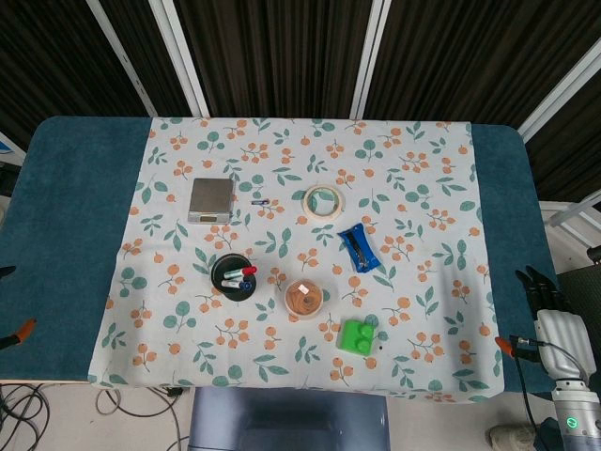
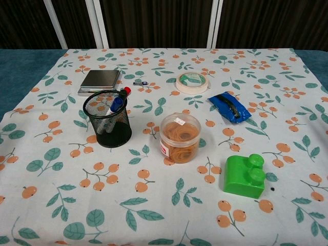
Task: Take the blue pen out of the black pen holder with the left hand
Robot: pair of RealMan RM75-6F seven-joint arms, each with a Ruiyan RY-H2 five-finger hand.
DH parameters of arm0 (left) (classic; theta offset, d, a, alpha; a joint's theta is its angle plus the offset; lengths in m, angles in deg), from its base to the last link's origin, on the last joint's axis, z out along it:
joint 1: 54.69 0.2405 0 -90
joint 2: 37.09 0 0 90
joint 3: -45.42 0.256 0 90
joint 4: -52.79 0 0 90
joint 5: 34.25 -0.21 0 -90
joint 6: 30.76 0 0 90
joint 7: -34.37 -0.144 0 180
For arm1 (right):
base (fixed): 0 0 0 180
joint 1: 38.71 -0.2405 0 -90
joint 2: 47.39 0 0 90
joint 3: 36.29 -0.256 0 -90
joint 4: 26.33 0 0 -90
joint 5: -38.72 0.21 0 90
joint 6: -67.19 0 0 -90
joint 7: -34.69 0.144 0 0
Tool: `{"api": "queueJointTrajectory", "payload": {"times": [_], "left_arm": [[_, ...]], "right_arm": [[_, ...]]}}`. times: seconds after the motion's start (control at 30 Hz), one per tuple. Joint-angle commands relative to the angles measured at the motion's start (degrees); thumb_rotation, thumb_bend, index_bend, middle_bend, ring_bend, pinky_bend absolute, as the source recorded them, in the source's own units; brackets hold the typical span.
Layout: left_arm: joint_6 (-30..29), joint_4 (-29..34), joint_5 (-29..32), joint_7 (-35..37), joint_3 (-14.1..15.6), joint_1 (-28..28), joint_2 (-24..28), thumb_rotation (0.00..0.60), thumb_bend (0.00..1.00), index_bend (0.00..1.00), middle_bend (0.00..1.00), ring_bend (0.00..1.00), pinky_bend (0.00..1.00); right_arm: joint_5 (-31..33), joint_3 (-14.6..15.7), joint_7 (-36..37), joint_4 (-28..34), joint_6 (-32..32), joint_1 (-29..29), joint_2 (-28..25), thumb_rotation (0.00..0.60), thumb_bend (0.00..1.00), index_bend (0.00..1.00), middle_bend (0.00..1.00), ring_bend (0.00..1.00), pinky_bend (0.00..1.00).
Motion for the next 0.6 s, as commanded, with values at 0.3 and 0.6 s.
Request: {"api": "queueJointTrajectory", "payload": {"times": [0.3,0.6], "left_arm": [[0.3,0.2,-0.2,0.2,-0.6,0.5,0.1,0.600,0.17,0.18,0.01,0.00,0.00],[0.4,-0.3,-1.1,0.8,-0.9,0.6,-0.2,0.600,0.17,0.19,0.01,0.00,0.00]], "right_arm": [[-0.1,0.0,-0.1,0.0,-0.1,0.0,0.0,0.600,0.13,0.07,0.00,0.04,0.17],[0.0,0.1,-0.2,0.1,-0.1,0.1,0.0,0.600,0.13,0.07,0.00,0.04,0.17]]}}
